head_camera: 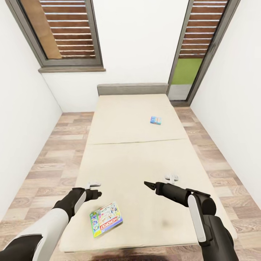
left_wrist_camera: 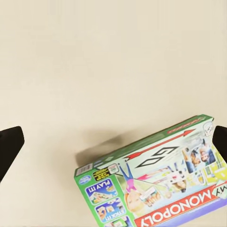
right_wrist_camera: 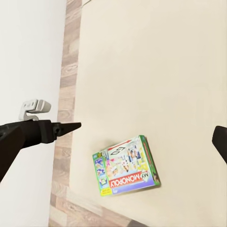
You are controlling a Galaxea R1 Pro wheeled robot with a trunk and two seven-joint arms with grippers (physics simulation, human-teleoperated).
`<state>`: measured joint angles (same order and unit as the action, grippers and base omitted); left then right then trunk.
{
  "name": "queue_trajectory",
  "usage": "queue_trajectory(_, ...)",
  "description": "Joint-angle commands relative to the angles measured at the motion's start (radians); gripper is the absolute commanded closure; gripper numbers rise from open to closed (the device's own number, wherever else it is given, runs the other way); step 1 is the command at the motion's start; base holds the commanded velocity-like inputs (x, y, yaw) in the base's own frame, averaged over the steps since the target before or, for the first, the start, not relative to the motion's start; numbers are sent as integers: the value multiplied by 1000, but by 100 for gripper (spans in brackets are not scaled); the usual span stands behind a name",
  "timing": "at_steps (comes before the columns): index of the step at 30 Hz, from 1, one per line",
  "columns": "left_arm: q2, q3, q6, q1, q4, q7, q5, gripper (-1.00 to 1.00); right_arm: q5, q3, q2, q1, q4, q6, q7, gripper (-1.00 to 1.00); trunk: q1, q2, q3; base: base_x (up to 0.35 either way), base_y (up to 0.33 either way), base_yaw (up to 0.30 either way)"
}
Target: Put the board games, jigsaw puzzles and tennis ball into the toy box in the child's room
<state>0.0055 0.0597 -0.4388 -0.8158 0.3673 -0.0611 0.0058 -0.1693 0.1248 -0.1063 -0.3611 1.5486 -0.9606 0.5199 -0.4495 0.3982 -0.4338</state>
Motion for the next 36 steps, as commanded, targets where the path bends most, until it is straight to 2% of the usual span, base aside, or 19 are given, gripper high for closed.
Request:
queue_trajectory(1,-1,6,-5,0,1,-4,0,-100,-3,3,-1,-1,1,-7,3,-100,0,2,-3,0,0,0)
queue_trajectory(23,-2,10,-1,0,1,-26,8,-100,-3,3,0,-1,0,-7,3,-100,0,2,-39,0,0,0)
queue_trajectory(27,-1,12,-5,0,1,-100,8,-100,-3,3,0,-1,1,-7,3,-100,0,2,-46,0,0,0)
queue_trajectory(28,0,11,-6,0,1,-149,8,-100,-3,3,-1,-1,1,-7,3,-100,0,2,-47,0,0,0)
queue_trajectory(31,0,9,-9,0,1,-233,4,-100,-3,3,0,-1,1,-7,3,-100,0,2,-52,0,0,0)
queue_trajectory(36,1,9,-7,-1,1,-285,1,-100,-3,3,0,-1,1,-7,3,-100,0,2,-60,0,0,0)
